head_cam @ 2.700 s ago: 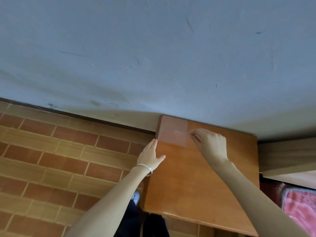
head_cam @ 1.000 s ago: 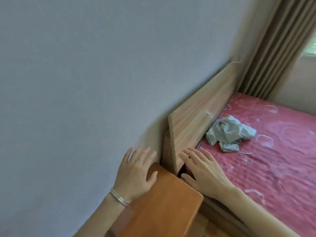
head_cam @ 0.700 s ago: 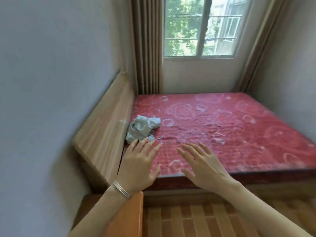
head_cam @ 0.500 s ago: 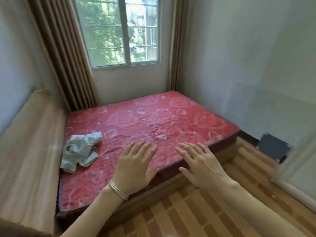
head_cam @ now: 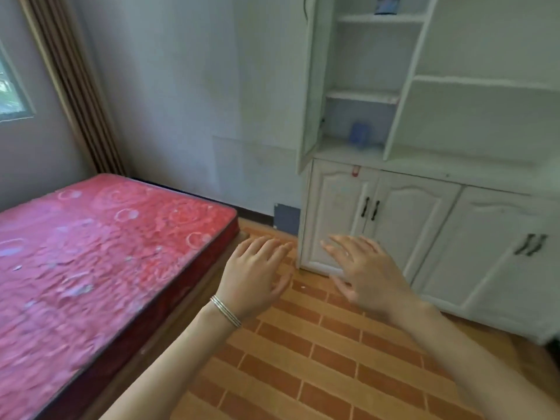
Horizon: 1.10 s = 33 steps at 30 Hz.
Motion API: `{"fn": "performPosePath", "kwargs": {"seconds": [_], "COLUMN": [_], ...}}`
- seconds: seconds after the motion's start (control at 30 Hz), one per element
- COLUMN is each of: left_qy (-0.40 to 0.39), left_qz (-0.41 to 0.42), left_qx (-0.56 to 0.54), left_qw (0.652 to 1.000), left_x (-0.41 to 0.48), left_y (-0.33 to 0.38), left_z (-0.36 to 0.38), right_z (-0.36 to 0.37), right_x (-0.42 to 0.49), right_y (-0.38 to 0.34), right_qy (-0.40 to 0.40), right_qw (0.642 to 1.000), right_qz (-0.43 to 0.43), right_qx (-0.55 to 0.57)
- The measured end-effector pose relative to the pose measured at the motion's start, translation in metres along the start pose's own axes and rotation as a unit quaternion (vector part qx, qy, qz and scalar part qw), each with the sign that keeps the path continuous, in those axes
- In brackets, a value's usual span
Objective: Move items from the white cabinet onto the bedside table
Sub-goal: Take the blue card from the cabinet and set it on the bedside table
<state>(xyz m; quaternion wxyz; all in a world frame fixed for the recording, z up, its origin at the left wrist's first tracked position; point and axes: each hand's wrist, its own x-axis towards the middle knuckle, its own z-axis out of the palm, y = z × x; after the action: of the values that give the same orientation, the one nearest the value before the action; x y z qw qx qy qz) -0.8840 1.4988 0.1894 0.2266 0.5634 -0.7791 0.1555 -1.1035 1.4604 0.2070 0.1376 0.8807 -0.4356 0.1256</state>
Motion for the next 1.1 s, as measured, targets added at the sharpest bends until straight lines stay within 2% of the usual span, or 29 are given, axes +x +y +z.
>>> {"fn": "performPosePath", "kwargs": {"seconds": [0.17, 0.37, 0.6, 0.87, 1.1], "left_qy": [0.018, 0.004, -0.002, 0.013, -0.005], "left_qz": [0.036, 0.058, 0.081, 0.111, 0.126], "left_qx": [0.013, 0.021, 0.021, 0.025, 0.006], "left_qw": [0.999, 0.998, 0.997, 0.993, 0.992], "left_x": [0.090, 0.167, 0.242, 0.386, 0.452], "left_y": [0.032, 0.039, 0.017, -0.021, -0.040], "left_z": [0.016, 0.048, 0.124, 0.187, 0.255], "right_z": [-0.015, -0.005, 0.047, 0.072, 0.127], "right_x": [0.010, 0.041, 0.099, 0.201, 0.248], "right_y": [0.086, 0.147, 0.213, 0.316, 0.385], "right_qy": [0.019, 0.064, 0.062, 0.088, 0.091], "right_qw": [0.999, 0.996, 0.995, 0.991, 0.990], "right_qz": [0.031, 0.050, 0.060, 0.072, 0.073], "right_qx": [-0.036, -0.033, -0.047, -0.076, -0.078]}}
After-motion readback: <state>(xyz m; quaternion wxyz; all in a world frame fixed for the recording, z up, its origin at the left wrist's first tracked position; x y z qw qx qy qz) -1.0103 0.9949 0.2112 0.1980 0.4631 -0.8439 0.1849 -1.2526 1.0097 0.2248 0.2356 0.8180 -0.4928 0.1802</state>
